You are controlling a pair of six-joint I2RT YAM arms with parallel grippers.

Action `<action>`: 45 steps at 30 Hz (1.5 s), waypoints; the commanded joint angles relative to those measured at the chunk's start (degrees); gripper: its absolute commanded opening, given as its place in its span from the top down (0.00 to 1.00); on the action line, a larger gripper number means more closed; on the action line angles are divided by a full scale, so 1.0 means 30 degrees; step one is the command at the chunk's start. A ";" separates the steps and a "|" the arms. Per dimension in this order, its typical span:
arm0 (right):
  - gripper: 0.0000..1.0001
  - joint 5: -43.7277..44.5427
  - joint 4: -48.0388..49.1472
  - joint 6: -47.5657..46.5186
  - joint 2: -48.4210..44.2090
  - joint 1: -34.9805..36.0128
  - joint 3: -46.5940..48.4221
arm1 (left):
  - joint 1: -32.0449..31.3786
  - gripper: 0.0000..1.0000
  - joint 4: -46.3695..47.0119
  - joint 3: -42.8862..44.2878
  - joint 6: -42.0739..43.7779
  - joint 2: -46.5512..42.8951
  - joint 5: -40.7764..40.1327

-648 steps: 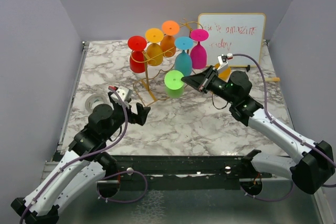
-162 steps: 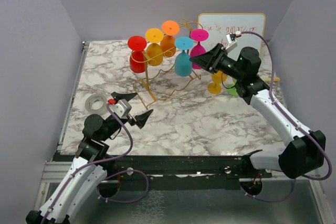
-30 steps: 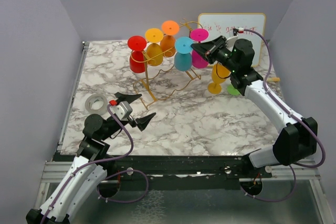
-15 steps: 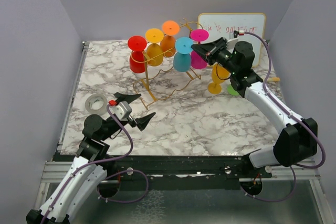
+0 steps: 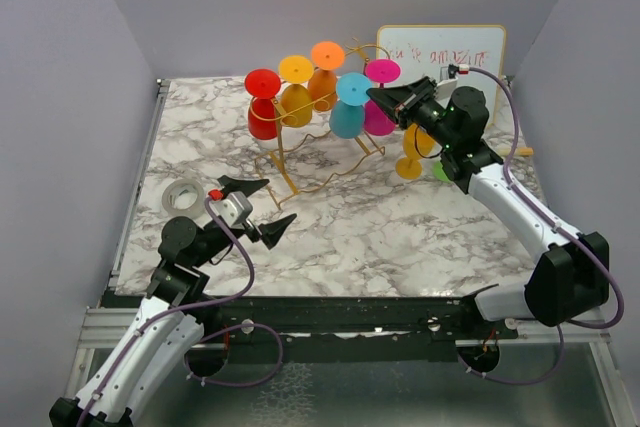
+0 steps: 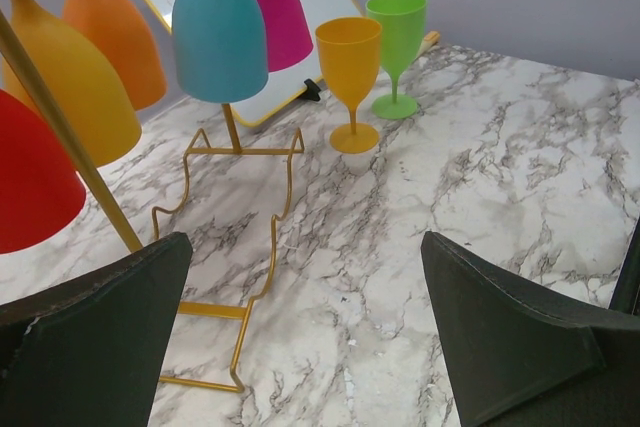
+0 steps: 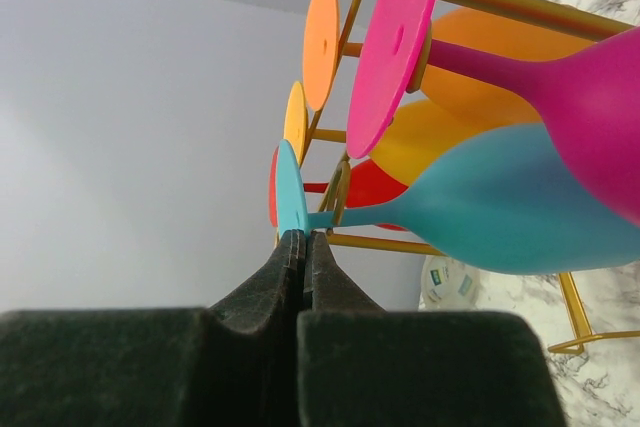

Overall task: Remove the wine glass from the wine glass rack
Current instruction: Pick up the wine glass from the wine rack.

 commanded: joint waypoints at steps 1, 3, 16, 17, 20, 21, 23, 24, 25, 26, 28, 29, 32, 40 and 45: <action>1.00 -0.0554 0.0630 0.0241 -0.0496 0.0062 -0.0183 | 0.0101 0.01 -0.0102 0.0000 -0.0263 0.0226 -0.0343; 1.00 -0.0451 0.0680 0.0355 -0.0587 0.0071 -0.0355 | 0.0120 0.01 -0.0080 -0.0023 -0.0263 0.0230 -0.0240; 1.00 0.0716 0.0328 0.0537 -0.0855 0.0069 -0.0725 | 0.0135 0.01 -0.0014 -0.0074 -0.0089 0.0296 0.0244; 1.00 0.0790 0.0299 0.0585 -0.0848 0.0063 -0.0781 | 0.0129 0.01 0.0008 -0.0072 -0.0062 0.0302 0.0290; 1.00 0.1137 0.0150 0.0676 -0.0998 0.0084 -0.1032 | 0.0125 0.01 0.0012 -0.0085 -0.0060 0.0315 0.0305; 1.00 0.1242 0.0185 0.0785 -0.1096 0.0065 -0.1163 | 0.0113 0.01 0.0015 -0.0092 -0.0058 0.0316 0.0294; 0.99 0.1353 0.0340 0.0963 -0.1257 0.0071 -0.1371 | 0.0128 0.01 0.0004 -0.0099 -0.0058 0.0331 0.0305; 1.00 0.1367 0.0317 0.0957 -0.1301 0.0063 -0.1389 | 0.0128 0.01 0.0014 -0.0086 -0.0058 0.0332 0.0301; 0.99 0.1373 0.0268 0.0974 -0.1343 0.0062 -0.1388 | 0.0128 0.01 0.0015 -0.0084 -0.0058 0.0340 0.0308; 0.99 0.1355 0.0299 0.0995 -0.1381 0.0073 -0.1413 | 0.0128 0.01 0.0015 -0.0084 -0.0065 0.0366 0.0287; 1.00 0.1270 0.0450 0.1023 -0.1452 0.0080 -0.1467 | 0.0128 0.01 0.0017 -0.0099 -0.0059 0.0365 0.0288; 1.00 0.1189 0.0490 0.1045 -0.1471 0.0086 -0.1474 | 0.0128 0.01 0.0015 -0.0086 -0.0058 0.0369 0.0266; 0.99 0.1038 0.0613 0.1154 -0.1519 0.0077 -0.1597 | 0.0128 0.01 0.0011 -0.0059 -0.0100 0.0381 0.0171; 0.99 0.0549 0.0817 0.1221 -0.1762 0.0066 -0.1931 | 0.0128 0.01 0.0240 -0.0140 -0.0686 0.0343 -0.0719; 0.99 0.0365 0.0805 0.1184 -0.2057 0.0069 -0.2183 | 0.0128 0.01 0.0496 -0.0247 -0.1466 0.0323 -0.1513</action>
